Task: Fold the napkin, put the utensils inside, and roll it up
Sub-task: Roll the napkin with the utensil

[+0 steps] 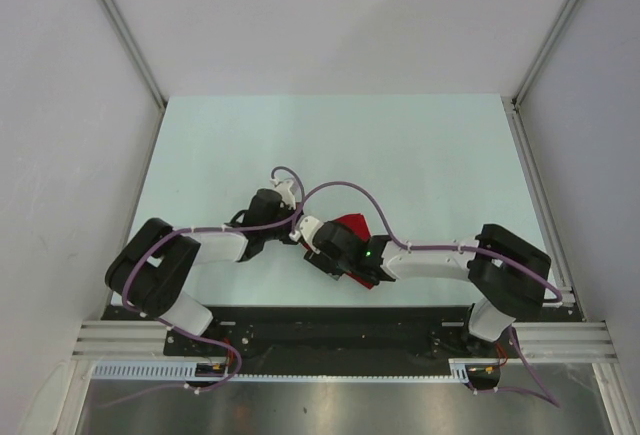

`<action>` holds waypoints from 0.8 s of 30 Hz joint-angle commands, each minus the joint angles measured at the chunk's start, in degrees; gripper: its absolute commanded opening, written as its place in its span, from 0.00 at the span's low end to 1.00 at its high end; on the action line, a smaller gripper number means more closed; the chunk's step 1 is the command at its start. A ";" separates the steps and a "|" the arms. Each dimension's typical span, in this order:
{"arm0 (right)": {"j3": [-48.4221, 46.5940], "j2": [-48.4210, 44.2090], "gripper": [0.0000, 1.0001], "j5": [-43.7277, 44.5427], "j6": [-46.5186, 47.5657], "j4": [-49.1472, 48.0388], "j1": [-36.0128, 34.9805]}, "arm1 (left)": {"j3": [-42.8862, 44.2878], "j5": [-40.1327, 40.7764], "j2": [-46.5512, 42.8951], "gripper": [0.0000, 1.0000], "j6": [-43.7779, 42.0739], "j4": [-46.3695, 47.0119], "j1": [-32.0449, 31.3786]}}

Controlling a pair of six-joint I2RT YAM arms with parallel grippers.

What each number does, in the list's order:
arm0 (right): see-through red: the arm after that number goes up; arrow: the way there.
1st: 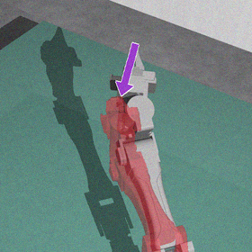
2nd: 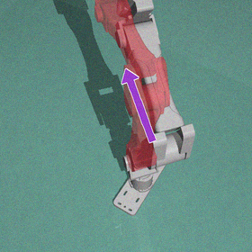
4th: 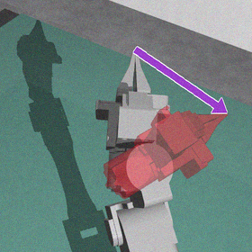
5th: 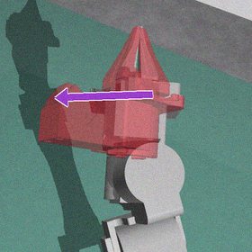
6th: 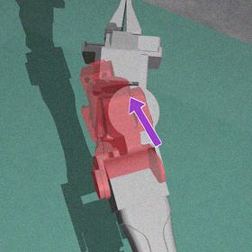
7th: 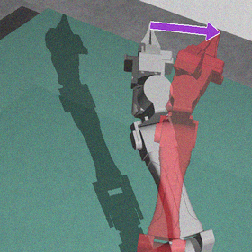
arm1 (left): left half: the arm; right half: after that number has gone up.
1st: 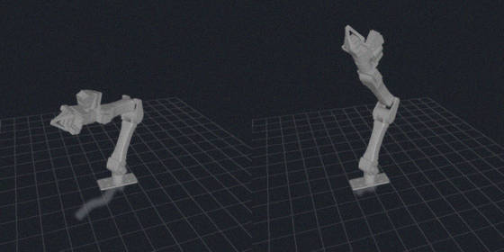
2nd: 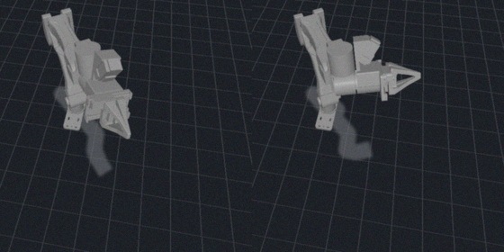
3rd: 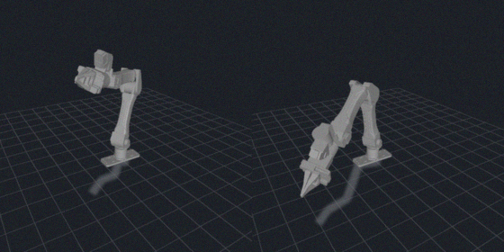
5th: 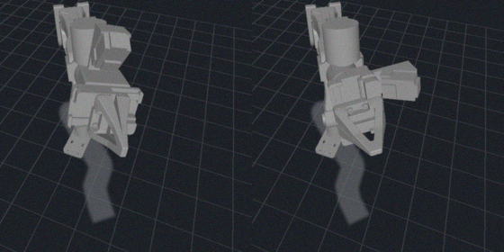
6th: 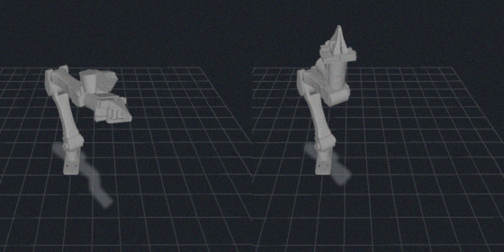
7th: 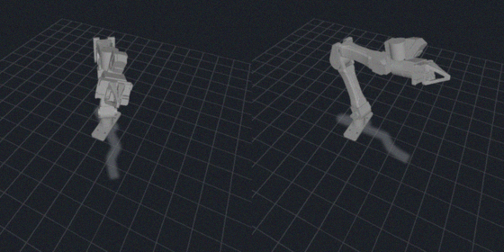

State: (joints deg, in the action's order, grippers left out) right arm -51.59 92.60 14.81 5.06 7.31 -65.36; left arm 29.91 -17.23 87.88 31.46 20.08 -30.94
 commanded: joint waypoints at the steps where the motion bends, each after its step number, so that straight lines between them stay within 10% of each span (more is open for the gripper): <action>1: -0.09 2.32 0.54 2.07 1.79 -3.62 -0.12 | 2.08 -1.75 -0.42 0.15 -0.70 -1.53 0.35; 24: 1.58 8.91 0.57 -7.86 -3.39 -1.43 4.89 | 4.89 -1.93 -1.04 0.24 -1.14 -2.94 0.27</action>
State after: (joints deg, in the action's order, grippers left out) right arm -50.81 97.56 10.00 4.08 2.63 -61.12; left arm 32.40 -17.34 87.88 31.44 16.51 -30.76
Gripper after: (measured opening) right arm 0.559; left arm 0.220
